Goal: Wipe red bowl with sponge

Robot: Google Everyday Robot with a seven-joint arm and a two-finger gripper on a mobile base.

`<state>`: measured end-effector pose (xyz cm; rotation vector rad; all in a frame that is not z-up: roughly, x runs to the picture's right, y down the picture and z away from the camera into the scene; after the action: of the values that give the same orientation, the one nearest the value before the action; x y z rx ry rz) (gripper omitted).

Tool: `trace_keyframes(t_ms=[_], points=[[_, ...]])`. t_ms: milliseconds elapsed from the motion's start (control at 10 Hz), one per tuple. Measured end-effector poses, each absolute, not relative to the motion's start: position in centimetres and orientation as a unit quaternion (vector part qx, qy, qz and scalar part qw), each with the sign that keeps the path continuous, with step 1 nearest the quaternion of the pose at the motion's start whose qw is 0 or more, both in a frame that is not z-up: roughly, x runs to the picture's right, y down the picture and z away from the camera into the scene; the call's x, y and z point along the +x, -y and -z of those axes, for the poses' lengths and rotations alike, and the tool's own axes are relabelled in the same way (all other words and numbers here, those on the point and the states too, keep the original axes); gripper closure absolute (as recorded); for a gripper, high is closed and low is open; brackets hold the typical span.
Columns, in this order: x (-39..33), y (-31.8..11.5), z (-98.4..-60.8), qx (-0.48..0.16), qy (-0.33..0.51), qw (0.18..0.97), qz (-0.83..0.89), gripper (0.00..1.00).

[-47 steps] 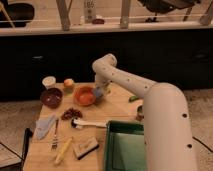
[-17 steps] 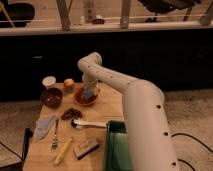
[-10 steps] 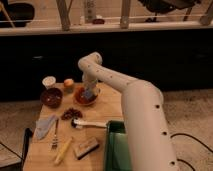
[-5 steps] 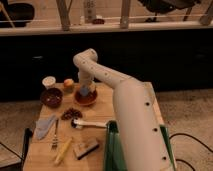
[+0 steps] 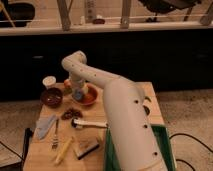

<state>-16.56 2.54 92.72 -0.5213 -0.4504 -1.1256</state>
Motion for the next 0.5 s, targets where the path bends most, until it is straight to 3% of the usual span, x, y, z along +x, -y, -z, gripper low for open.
trace_keyframes(t_ms=[500], points=[[-12.7,-5.2,-90.7,-0.263,0.196,0.779,0.534,1.0]])
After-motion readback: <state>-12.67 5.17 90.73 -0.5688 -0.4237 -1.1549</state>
